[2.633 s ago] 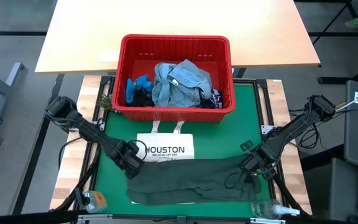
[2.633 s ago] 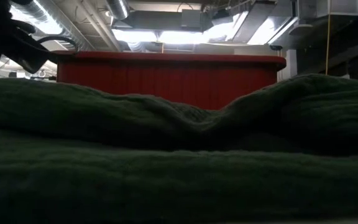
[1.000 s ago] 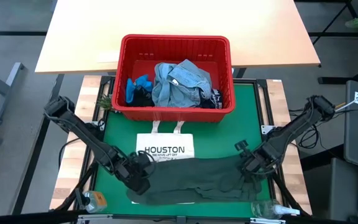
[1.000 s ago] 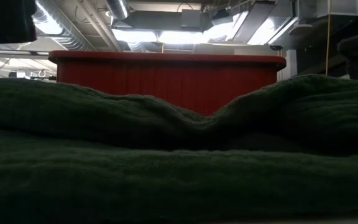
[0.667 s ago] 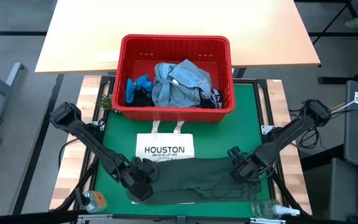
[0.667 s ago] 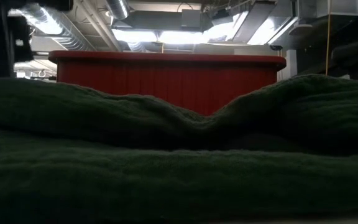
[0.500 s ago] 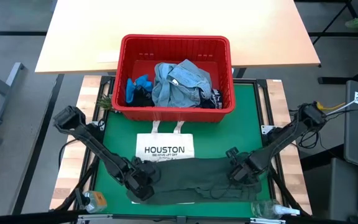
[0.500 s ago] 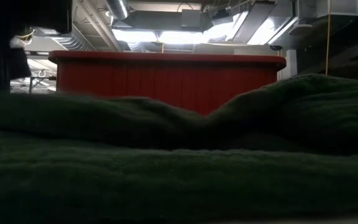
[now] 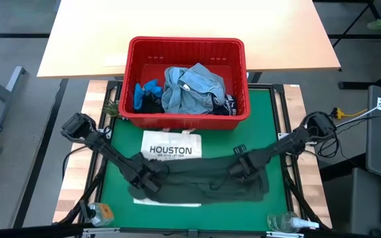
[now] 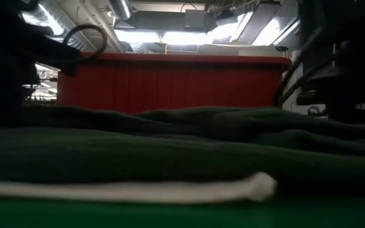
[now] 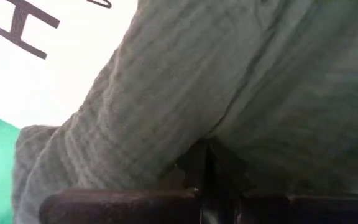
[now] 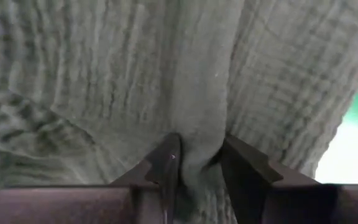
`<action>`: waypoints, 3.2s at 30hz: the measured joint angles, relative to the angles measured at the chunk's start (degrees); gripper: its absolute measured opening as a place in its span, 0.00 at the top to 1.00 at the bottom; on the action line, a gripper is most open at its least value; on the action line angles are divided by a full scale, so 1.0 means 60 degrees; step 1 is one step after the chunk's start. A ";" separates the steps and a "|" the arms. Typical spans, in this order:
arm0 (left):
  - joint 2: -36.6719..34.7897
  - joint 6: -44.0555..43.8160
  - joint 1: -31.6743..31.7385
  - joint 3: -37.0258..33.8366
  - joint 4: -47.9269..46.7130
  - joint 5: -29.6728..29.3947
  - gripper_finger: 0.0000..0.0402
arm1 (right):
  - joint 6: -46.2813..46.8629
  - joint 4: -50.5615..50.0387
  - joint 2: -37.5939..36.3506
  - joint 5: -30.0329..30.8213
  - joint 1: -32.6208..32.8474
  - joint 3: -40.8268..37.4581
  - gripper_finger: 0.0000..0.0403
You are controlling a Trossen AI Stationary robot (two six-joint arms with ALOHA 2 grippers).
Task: Fold Laundry from Bin
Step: Fold the green t-shirt
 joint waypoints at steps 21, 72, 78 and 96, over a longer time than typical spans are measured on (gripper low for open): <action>-0.1600 0.0509 0.0120 0.0543 -0.0555 0.0893 0.97 | -0.1184 -0.2154 -0.0574 0.0300 -0.1192 0.1042 0.71; 0.0106 -0.3476 -0.2844 0.0601 0.0286 0.1292 0.97 | 0.2509 -0.0225 0.0696 -0.0450 0.2873 0.1402 0.71; 0.0106 -0.3422 -0.2922 0.0601 0.0009 0.1880 0.97 | 0.2511 -0.0257 0.1064 -0.0846 0.2866 0.1453 0.71; -0.1661 -0.3661 -0.3364 0.0594 -0.0353 0.0574 0.97 | 0.1953 -0.1207 0.0641 -0.0592 0.2881 0.2630 0.71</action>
